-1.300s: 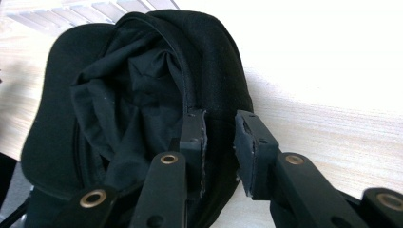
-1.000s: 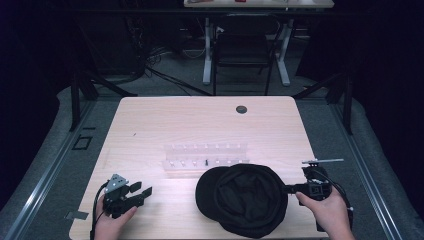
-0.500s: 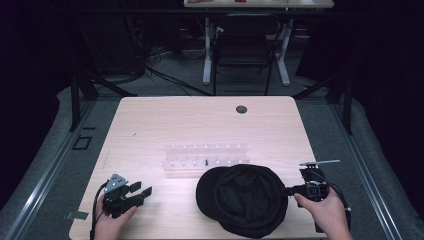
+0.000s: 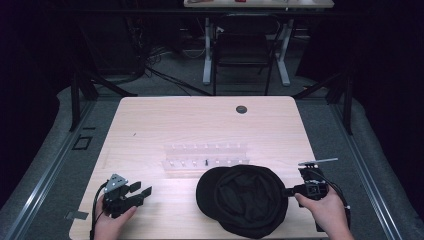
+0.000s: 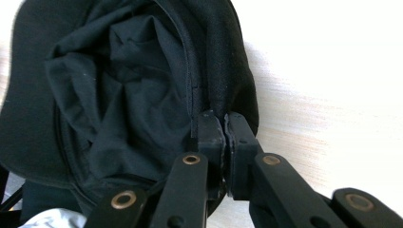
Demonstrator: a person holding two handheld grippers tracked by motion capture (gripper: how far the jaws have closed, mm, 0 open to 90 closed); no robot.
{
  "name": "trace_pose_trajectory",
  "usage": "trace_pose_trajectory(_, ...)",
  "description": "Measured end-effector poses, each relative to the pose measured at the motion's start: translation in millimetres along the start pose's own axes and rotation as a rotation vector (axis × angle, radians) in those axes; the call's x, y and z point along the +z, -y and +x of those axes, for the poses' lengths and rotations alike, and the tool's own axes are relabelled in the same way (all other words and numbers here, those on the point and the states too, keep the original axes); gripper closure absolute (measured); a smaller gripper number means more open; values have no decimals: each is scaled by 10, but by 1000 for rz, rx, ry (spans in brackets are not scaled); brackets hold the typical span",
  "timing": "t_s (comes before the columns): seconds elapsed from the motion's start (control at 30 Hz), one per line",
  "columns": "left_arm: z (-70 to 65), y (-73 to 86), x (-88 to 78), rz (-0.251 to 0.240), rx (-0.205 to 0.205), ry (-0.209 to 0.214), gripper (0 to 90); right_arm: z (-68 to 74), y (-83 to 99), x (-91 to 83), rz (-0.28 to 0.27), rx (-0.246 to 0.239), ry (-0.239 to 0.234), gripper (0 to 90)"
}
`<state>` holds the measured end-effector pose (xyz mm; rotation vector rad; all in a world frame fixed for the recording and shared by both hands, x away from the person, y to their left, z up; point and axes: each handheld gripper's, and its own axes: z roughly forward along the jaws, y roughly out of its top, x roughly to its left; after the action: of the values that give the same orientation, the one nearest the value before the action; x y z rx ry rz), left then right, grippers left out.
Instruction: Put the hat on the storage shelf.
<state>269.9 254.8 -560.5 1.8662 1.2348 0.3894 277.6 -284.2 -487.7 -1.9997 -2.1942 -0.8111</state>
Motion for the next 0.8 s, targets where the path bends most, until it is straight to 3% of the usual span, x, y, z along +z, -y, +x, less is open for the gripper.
trace_pose_trajectory(0.43,1,1,0,3,0,0,483,149,-115,-256,-15,-30,-78,873)
trace_pose_trajectory(0.6,-1,4,7,-3,-15,22,490,174,-160,-303,-8,-32,-95,873)
trace_pose_trajectory(0.8,-2,4,10,2,-12,23,491,204,-218,-403,-6,-26,-151,873)
